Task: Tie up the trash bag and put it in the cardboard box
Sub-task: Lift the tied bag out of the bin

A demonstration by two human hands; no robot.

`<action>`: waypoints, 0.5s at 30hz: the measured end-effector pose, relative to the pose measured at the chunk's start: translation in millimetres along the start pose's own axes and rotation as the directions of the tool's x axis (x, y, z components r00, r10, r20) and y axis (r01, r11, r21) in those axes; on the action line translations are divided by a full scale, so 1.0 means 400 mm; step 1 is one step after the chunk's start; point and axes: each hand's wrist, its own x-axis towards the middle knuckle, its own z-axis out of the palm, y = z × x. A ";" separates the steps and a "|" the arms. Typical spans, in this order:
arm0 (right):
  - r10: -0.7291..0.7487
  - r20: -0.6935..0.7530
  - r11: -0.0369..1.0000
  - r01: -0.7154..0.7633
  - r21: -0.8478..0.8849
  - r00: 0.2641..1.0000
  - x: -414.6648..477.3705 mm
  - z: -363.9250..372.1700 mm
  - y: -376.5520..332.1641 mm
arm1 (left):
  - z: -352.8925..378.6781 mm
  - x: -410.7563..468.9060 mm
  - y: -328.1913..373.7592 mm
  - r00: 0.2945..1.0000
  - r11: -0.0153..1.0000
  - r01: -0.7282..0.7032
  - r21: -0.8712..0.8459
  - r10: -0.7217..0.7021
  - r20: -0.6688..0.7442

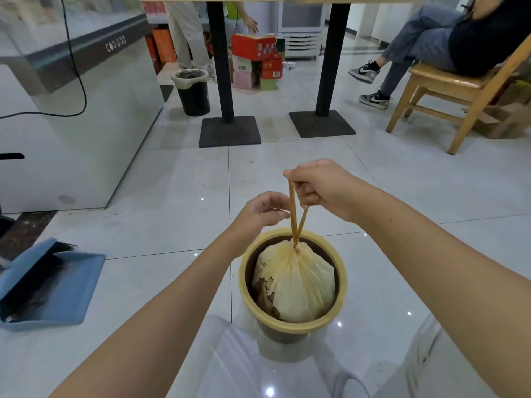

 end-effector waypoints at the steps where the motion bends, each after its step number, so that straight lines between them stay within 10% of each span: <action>1: -0.003 -0.014 1.000 0.003 -0.006 1.000 -0.002 -0.004 -0.013 | 0.002 0.005 0.015 1.000 1.000 -0.016 0.002 0.016 0.007; 15: -0.192 -0.061 0.977 0.197 0.077 0.979 -0.059 -0.096 -0.265 | 0.046 0.003 0.173 0.986 0.996 -0.071 0.062 0.060 0.158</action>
